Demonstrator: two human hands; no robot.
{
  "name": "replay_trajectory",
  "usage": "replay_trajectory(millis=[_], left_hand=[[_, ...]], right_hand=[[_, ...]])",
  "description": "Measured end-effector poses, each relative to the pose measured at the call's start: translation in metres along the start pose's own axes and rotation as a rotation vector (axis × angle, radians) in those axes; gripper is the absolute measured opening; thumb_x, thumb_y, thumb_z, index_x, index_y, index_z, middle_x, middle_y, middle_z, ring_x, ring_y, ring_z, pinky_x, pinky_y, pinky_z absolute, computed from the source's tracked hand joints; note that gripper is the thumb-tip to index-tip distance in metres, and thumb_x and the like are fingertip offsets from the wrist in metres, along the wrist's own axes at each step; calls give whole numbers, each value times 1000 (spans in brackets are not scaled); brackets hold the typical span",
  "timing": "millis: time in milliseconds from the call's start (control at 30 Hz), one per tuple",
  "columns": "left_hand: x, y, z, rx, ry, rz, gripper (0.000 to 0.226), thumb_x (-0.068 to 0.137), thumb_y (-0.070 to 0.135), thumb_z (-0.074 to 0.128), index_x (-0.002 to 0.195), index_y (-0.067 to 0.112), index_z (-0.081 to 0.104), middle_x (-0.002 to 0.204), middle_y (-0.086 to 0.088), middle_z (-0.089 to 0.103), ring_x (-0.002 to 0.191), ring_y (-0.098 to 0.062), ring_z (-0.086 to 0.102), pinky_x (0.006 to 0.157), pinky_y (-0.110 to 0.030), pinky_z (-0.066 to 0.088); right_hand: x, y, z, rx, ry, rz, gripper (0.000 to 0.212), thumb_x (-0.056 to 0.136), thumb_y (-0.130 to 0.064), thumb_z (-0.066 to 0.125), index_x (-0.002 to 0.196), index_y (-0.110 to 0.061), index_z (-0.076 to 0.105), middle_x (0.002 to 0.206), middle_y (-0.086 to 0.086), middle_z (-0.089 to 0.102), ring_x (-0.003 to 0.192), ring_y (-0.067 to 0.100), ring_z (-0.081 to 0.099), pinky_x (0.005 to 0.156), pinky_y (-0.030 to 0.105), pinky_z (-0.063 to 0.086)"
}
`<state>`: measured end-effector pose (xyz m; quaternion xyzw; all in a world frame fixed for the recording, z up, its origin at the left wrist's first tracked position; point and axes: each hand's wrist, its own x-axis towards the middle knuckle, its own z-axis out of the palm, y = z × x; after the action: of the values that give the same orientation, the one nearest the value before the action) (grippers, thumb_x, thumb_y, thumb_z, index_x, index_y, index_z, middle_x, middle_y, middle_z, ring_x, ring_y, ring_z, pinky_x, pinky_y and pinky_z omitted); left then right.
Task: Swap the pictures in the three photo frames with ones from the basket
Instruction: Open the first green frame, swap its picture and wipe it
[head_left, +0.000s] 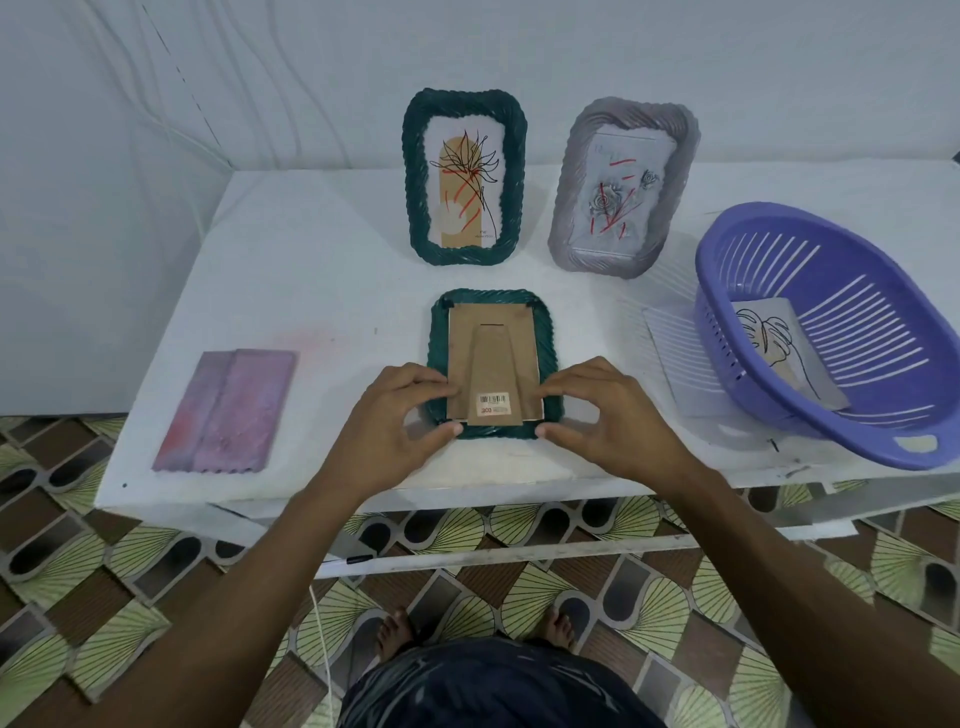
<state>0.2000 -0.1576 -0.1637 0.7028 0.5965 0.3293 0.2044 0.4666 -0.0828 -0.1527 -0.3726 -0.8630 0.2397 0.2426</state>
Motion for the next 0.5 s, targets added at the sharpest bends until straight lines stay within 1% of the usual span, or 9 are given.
replay_trajectory(millis=[67,167,300,400,500], left_hand=[[2,0,0,-6,14,13,38,78,27,79,113,17,71,111,7,62,106,-12,54,94,-33,48],[5,-1,0,-30,25,14,33,77,26,80,108,16,73,106,6,63,103,-15,57,89,-36,51],[7,-1,1,-30,48,32,28,78,27,75,103,14,74,102,5,64,97,-14,57,84,-36,51],[8,0,3,-21,78,38,21,80,19,77,99,12,75,99,3,65,94,-15,57,81,-35,52],[7,1,4,2,92,48,20,79,14,78,99,11,75,99,2,65,94,-15,57,81,-34,51]], right_hand=[[2,0,0,9,17,3,38,73,-28,84,108,-20,72,105,-6,70,97,15,57,82,32,49],[5,-3,2,-12,38,8,36,72,-26,84,105,-18,73,101,-4,71,92,16,57,78,32,50],[3,-5,6,-15,103,14,35,72,-23,84,105,-19,73,100,-5,72,91,16,59,77,32,51],[1,-8,14,-7,173,43,30,73,-20,82,101,-18,72,97,-6,72,90,13,58,76,33,52],[-1,-13,21,9,246,87,25,73,-15,79,96,-14,70,92,-6,70,88,14,58,75,36,52]])
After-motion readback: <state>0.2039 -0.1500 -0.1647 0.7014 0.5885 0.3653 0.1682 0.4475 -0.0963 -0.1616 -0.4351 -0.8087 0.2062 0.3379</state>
